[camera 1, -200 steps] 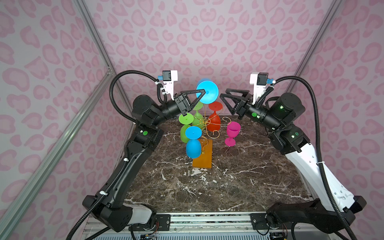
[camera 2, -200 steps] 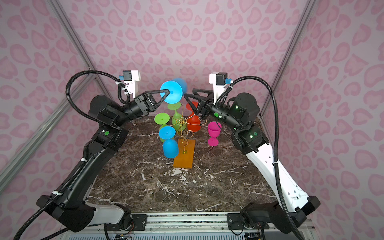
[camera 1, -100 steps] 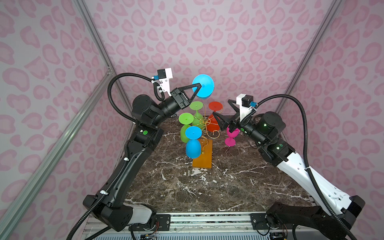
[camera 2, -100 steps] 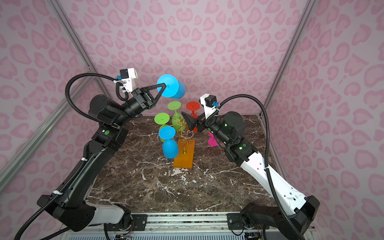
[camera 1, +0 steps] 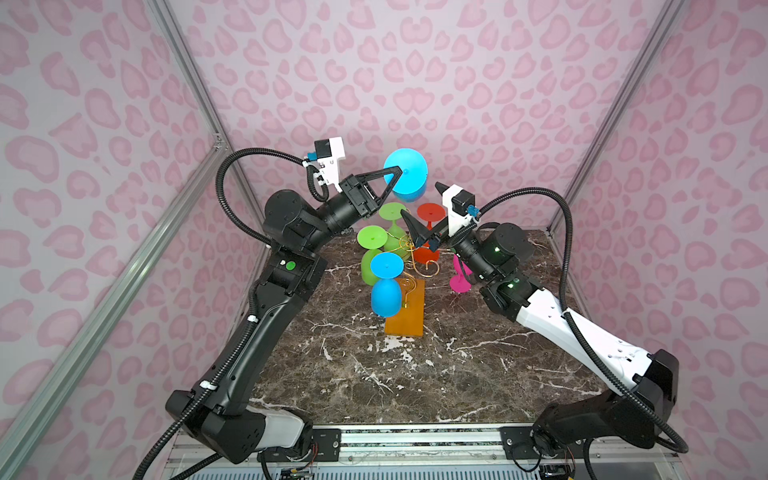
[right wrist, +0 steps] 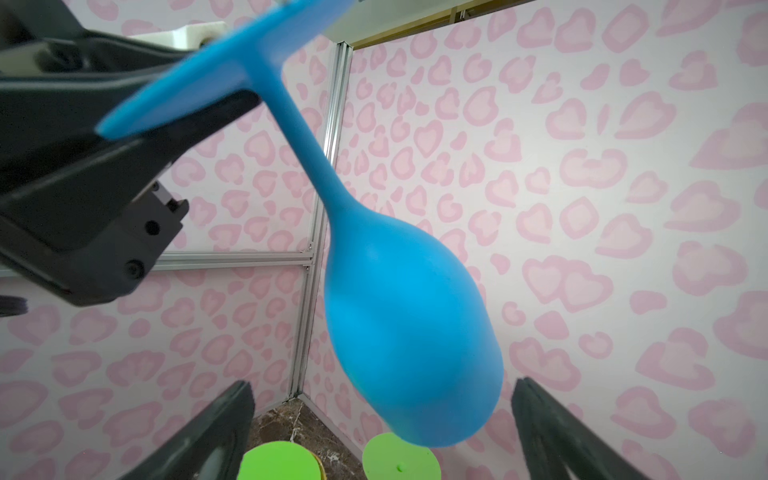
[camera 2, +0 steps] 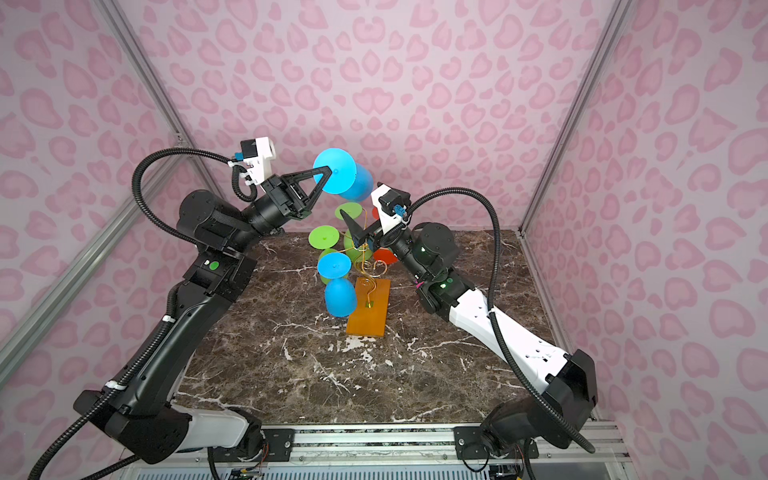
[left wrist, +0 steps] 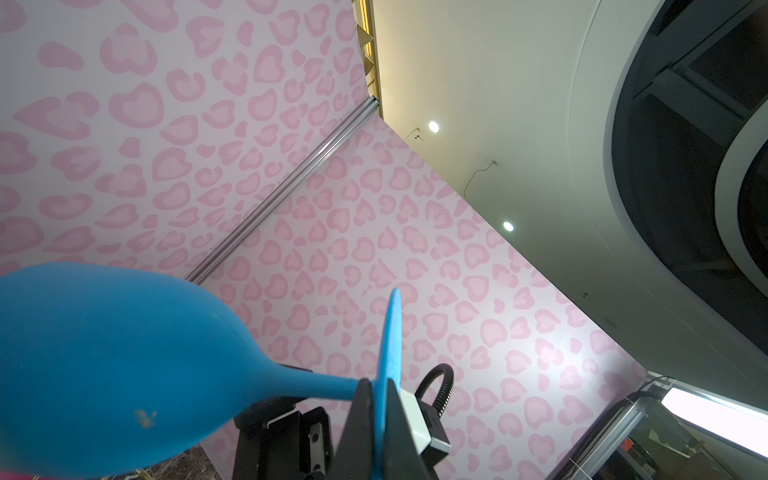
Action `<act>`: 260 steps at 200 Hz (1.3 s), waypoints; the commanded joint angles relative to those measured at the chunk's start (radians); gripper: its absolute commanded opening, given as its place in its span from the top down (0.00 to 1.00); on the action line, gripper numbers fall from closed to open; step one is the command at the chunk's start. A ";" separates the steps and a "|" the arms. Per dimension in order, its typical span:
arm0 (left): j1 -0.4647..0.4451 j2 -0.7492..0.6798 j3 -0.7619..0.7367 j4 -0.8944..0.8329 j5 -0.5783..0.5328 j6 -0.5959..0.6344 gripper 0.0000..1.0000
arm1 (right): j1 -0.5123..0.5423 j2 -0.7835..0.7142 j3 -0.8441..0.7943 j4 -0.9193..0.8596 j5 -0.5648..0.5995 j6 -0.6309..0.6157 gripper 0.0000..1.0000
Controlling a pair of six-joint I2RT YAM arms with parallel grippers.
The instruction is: Take the wine glass off the wine glass rack
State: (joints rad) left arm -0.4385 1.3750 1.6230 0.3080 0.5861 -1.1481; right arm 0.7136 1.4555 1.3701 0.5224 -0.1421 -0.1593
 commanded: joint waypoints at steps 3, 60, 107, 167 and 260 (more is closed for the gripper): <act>0.003 -0.010 -0.005 0.042 -0.012 -0.011 0.96 | 0.004 0.029 0.022 0.097 0.048 -0.027 0.02; 0.006 -0.006 -0.011 0.052 -0.013 -0.046 0.96 | 0.015 0.090 0.072 0.100 0.095 -0.040 0.02; 0.006 -0.011 -0.012 0.060 -0.015 -0.065 0.96 | 0.015 0.131 0.107 0.105 0.100 -0.020 0.02; 0.006 -0.007 -0.009 0.076 -0.001 -0.099 0.96 | 0.014 0.171 0.184 0.072 0.107 0.000 0.02; 0.007 -0.010 -0.009 0.099 0.015 -0.147 0.96 | 0.018 0.186 0.210 0.016 0.079 0.027 0.11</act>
State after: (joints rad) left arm -0.4332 1.3689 1.6104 0.3313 0.5800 -1.2636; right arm 0.7284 1.6337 1.5753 0.5407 -0.0551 -0.1486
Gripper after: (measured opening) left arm 0.064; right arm 0.894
